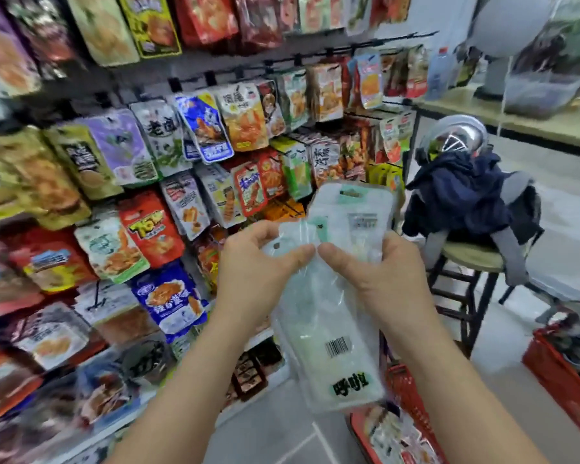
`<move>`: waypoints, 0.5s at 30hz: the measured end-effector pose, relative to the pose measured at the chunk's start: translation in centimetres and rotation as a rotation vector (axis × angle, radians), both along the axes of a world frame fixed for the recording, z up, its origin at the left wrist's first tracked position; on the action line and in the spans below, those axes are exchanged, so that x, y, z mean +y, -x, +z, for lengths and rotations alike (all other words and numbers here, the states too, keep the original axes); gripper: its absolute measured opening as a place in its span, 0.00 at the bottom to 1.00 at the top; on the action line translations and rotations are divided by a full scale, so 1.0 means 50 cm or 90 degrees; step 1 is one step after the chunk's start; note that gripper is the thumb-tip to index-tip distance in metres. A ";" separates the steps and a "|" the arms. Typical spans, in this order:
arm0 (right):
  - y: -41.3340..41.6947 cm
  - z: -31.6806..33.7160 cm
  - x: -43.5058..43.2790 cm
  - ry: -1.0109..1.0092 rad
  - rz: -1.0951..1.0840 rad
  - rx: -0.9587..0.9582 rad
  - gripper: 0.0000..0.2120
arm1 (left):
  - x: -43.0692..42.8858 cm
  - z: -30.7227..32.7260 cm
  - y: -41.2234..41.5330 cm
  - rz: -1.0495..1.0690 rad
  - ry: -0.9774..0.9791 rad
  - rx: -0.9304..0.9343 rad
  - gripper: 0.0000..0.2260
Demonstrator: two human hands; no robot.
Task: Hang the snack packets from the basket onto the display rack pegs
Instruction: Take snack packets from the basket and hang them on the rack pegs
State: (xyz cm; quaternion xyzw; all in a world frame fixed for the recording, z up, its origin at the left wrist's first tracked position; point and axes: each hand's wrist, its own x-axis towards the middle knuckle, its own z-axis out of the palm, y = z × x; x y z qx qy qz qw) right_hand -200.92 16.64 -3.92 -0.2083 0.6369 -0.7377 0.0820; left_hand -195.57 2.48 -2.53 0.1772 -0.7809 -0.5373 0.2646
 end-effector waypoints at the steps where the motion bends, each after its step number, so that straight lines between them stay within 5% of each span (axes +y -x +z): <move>1: -0.005 0.009 -0.036 -0.004 0.029 -0.008 0.10 | -0.037 0.007 -0.017 0.024 -0.020 0.008 0.09; 4: -0.027 0.028 -0.148 0.030 0.085 -0.054 0.10 | -0.147 0.028 -0.076 0.101 -0.012 0.013 0.11; 8: -0.072 0.035 -0.298 0.040 0.088 -0.049 0.12 | -0.310 0.067 -0.202 0.230 0.268 -0.021 0.11; 15: -0.184 0.064 -0.549 -0.045 0.025 0.120 0.05 | -0.546 0.172 -0.384 0.300 0.316 0.014 0.05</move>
